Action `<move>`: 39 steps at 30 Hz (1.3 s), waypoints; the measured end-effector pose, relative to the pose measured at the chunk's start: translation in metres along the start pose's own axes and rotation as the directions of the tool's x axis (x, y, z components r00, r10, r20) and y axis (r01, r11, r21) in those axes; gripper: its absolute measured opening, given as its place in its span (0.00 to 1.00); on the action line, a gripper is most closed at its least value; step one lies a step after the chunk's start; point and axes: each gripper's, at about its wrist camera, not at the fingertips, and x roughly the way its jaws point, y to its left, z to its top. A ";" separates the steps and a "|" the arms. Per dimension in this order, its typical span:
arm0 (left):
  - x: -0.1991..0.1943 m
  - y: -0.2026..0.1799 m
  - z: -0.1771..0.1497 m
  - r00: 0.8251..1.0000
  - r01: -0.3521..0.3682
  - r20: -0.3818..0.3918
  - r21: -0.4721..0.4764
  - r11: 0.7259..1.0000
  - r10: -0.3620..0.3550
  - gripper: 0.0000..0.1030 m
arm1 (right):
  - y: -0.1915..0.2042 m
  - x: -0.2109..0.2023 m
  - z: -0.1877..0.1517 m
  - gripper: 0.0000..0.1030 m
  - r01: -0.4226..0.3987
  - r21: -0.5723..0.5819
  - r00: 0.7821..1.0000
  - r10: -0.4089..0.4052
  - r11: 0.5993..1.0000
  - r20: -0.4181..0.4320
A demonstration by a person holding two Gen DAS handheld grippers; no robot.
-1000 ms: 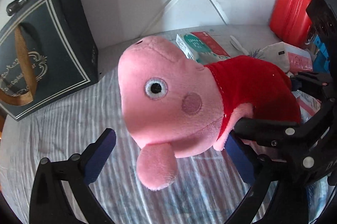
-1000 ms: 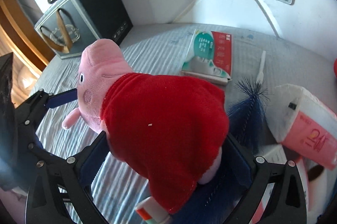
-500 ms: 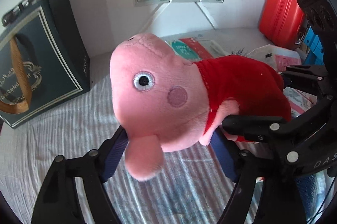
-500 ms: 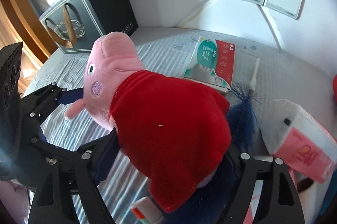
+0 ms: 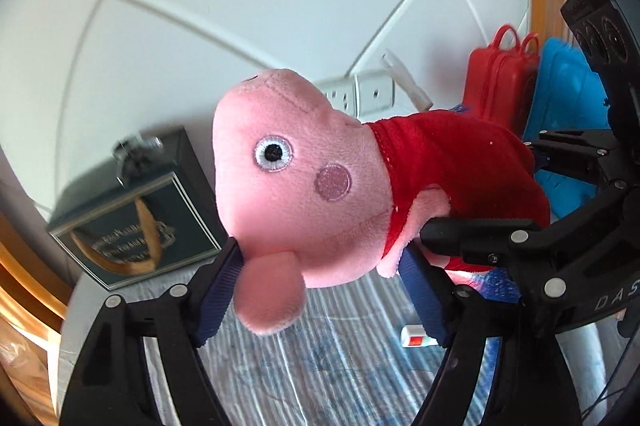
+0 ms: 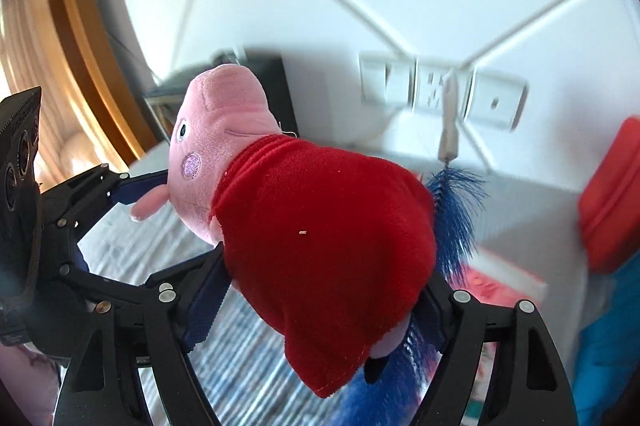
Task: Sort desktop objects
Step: 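Lift and carry the red-dressed pig plush over the blue bin with both tools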
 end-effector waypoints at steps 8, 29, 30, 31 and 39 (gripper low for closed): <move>-0.101 -0.056 0.047 0.990 -0.005 0.140 0.073 0.997 -0.006 0.75 | 0.018 -0.127 0.007 0.78 0.062 -0.008 0.988 -0.061 0.998 0.142; -0.281 -0.316 0.183 0.856 0.238 0.409 0.229 0.944 -0.315 0.75 | -0.055 -0.469 -0.030 0.63 0.422 0.134 0.807 -0.440 0.896 0.393; -0.282 -0.332 0.187 0.846 0.281 0.399 0.229 0.932 -0.353 0.75 | -0.067 -0.478 -0.033 0.52 0.432 0.159 0.807 -0.460 0.888 0.371; -0.279 -0.351 0.191 0.848 0.286 0.388 0.240 0.928 -0.362 0.75 | -0.081 -0.485 -0.038 0.44 0.429 0.178 0.813 -0.465 0.885 0.351; -0.186 -0.497 0.184 0.896 0.348 0.168 0.309 0.885 -0.411 0.75 | -0.198 -0.480 -0.103 0.42 0.524 0.358 0.800 -0.591 0.773 0.106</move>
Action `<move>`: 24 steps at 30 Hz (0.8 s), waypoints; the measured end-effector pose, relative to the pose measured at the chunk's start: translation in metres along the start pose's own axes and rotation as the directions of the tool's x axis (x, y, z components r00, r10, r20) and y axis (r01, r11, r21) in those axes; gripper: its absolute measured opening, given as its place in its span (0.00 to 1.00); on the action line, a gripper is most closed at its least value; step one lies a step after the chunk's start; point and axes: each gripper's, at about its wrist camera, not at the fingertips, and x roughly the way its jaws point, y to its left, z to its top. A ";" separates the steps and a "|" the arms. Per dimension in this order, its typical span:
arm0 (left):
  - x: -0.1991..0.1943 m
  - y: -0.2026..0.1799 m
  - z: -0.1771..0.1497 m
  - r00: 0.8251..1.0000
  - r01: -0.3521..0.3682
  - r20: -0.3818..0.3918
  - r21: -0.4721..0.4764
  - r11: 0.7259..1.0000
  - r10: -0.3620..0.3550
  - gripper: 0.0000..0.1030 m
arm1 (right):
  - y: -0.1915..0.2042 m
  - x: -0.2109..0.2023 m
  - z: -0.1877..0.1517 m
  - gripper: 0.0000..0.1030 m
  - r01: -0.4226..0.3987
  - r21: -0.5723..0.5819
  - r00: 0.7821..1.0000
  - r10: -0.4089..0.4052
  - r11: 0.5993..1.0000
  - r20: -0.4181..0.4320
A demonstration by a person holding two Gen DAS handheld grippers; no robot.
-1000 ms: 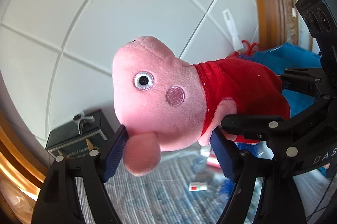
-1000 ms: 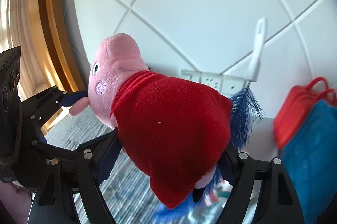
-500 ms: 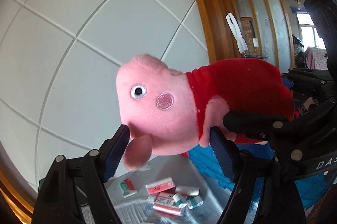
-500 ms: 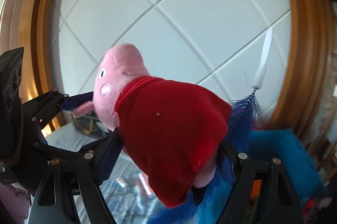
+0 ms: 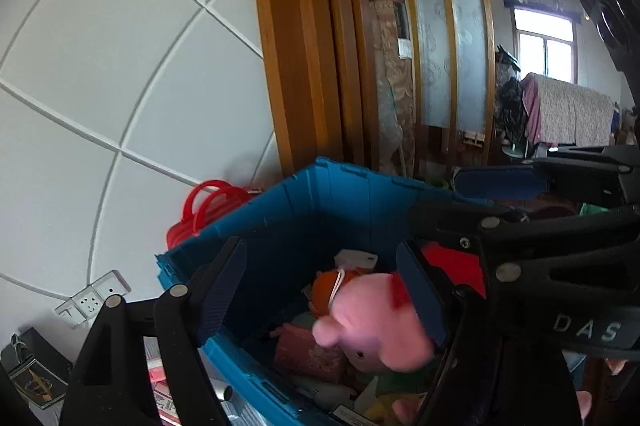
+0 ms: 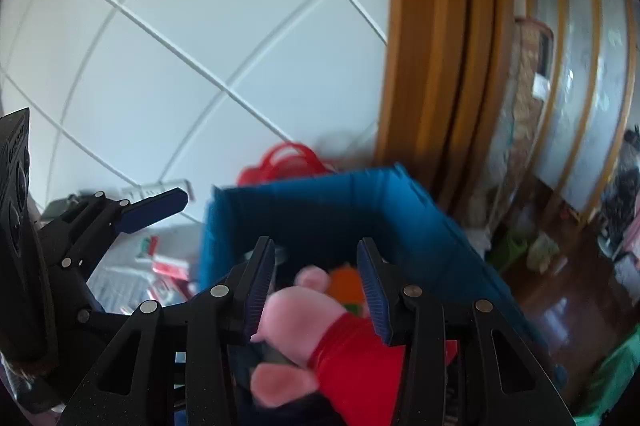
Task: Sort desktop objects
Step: 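Lift and carry the red-dressed pig plush over the blue bin with both tools, then open both tools to release the red-dressed plush into the bin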
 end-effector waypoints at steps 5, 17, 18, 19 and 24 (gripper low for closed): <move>0.034 -0.027 -0.008 0.996 -0.003 -0.091 0.042 0.999 0.007 0.75 | -0.058 0.015 -0.036 0.42 0.027 0.062 0.995 -0.020 0.998 -0.099; 0.003 -0.035 -0.035 0.998 -0.032 -0.062 0.039 0.999 0.034 0.82 | -0.078 0.017 -0.058 0.81 0.058 0.060 0.992 -0.051 0.997 -0.116; 0.000 -0.033 -0.036 0.998 -0.035 -0.056 0.033 0.999 0.037 0.83 | -0.077 0.012 -0.059 0.85 0.063 0.057 0.992 -0.056 0.996 -0.109; -0.004 -0.031 -0.038 0.998 -0.037 -0.048 0.026 0.999 0.039 0.83 | -0.076 0.007 -0.059 0.89 0.072 0.055 0.993 -0.066 0.996 -0.102; -0.038 -0.020 -0.047 0.999 -0.052 0.000 -0.012 0.999 0.052 0.85 | -0.072 -0.017 -0.061 0.99 0.087 0.059 0.994 -0.082 0.994 -0.075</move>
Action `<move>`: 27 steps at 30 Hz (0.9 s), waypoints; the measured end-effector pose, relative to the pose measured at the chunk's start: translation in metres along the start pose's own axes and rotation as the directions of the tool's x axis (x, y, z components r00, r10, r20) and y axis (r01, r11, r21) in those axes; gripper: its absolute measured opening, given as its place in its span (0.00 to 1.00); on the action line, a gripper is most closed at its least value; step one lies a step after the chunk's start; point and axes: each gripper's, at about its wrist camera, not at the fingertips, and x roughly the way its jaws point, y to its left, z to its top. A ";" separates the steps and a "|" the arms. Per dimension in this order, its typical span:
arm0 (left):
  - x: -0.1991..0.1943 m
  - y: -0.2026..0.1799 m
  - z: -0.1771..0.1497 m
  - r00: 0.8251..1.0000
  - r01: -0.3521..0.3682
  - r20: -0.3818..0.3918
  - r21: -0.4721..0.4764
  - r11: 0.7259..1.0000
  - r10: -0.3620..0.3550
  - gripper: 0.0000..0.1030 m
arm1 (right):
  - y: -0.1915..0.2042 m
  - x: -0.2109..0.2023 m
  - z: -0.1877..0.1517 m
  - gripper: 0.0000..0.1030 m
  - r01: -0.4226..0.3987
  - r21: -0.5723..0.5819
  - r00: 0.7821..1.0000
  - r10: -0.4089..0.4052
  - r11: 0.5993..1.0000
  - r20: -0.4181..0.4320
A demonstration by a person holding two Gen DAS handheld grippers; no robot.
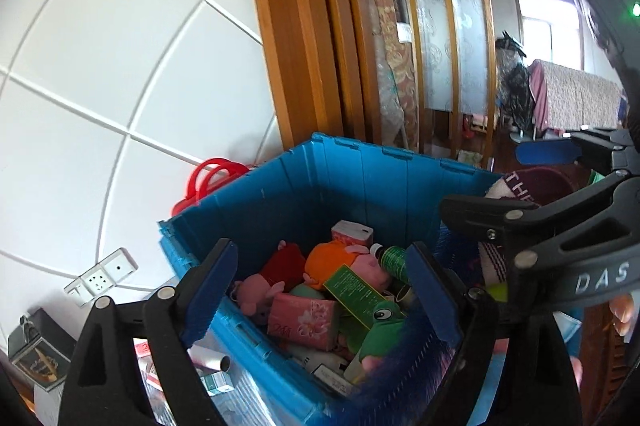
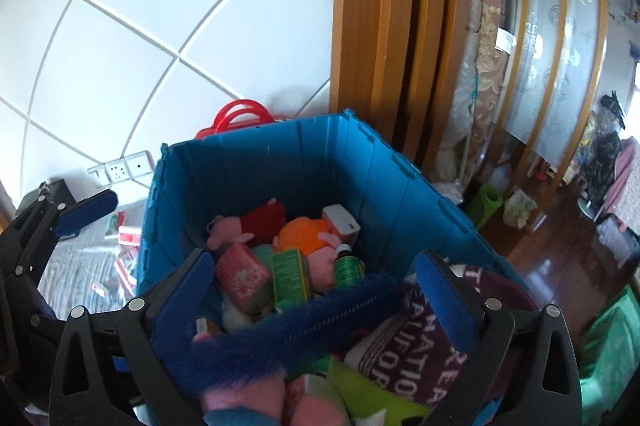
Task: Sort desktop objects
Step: 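Open both tools to release the red-dressed plush into the bin, then move both tools back toward the white pill bottles on the bed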
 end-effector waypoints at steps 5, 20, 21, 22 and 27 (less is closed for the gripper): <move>-0.039 0.020 -0.012 0.998 -0.046 0.048 -0.047 0.998 0.049 0.94 | 0.015 -0.024 -0.009 0.99 -0.018 0.000 1.000 0.018 1.000 0.012; -0.106 0.105 -0.074 0.988 -0.143 0.041 -0.149 0.978 0.151 0.98 | 0.125 -0.065 -0.029 1.00 -0.039 -0.096 0.998 0.043 0.995 0.036; -0.110 0.112 -0.079 0.987 -0.149 0.039 -0.155 0.977 0.157 0.98 | 0.133 -0.066 -0.030 1.00 -0.042 -0.099 0.998 0.045 0.994 0.035; -0.113 0.120 -0.084 0.986 -0.153 0.037 -0.162 0.975 0.161 0.98 | 0.141 -0.066 -0.032 1.00 -0.041 -0.102 0.998 0.045 0.994 0.033; -0.126 0.154 -0.109 0.981 -0.184 0.018 -0.194 0.964 0.191 0.98 | 0.182 -0.061 -0.038 1.00 -0.039 -0.123 0.998 0.043 0.992 0.034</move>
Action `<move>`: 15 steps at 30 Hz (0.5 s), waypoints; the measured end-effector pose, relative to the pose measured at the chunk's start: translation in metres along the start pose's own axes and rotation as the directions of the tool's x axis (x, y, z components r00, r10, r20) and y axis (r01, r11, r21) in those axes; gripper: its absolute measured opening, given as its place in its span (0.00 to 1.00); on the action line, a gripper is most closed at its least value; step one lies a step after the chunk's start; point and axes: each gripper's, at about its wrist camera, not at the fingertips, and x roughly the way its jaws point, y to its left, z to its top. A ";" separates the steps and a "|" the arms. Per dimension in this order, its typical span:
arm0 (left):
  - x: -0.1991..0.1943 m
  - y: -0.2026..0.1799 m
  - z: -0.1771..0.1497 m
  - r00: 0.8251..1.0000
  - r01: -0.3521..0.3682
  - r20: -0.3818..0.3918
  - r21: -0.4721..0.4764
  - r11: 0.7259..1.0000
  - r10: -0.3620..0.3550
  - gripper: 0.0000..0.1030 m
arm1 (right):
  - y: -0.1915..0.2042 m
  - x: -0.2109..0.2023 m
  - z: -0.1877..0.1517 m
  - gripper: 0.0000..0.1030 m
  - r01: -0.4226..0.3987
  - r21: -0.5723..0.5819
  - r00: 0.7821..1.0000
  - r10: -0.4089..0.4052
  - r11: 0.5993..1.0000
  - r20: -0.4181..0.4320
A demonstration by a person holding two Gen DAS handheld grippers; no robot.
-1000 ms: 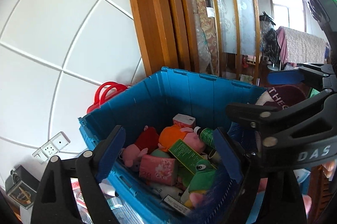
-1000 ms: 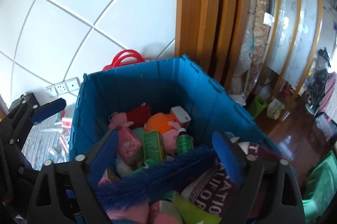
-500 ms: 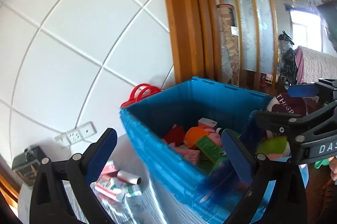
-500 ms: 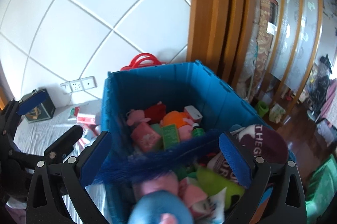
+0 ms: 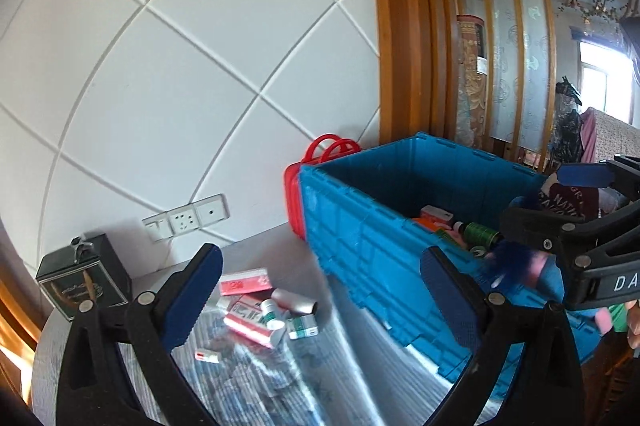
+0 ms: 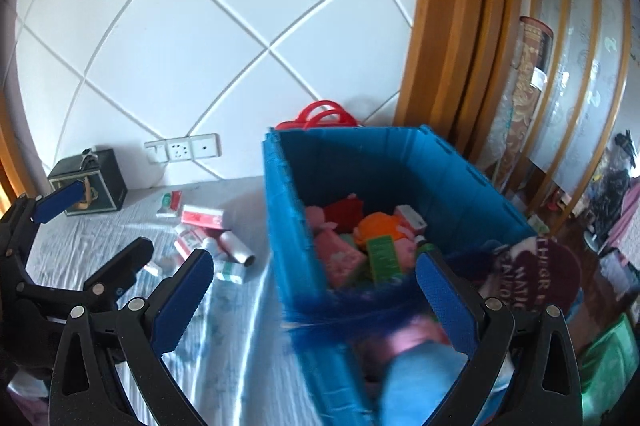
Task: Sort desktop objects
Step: 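Move both tools back toward the white pill bottles on the bed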
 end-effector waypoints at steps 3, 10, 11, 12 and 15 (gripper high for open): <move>-0.001 0.024 -0.011 1.000 -0.022 -0.021 -0.023 0.999 0.022 0.98 | 0.022 0.008 -0.002 1.00 -0.015 -0.012 1.000 0.015 1.000 -0.006; 0.012 0.084 -0.037 0.991 -0.118 -0.074 -0.095 0.988 0.111 0.98 | 0.068 0.035 -0.006 1.00 -0.089 -0.055 0.996 0.090 0.994 0.000; 0.017 0.094 -0.043 0.988 -0.133 -0.089 -0.114 0.985 0.123 0.98 | 0.074 0.041 -0.007 1.00 -0.107 -0.062 0.994 0.107 0.992 0.004; 0.022 0.102 -0.050 0.985 -0.149 -0.104 -0.128 0.981 0.136 0.98 | 0.080 0.047 -0.008 1.00 -0.125 -0.071 0.992 0.126 0.990 0.007; 0.042 0.124 -0.072 0.971 -0.202 -0.161 -0.158 0.967 0.177 0.98 | 0.099 0.073 -0.011 1.00 -0.181 -0.095 0.983 0.182 0.979 -0.005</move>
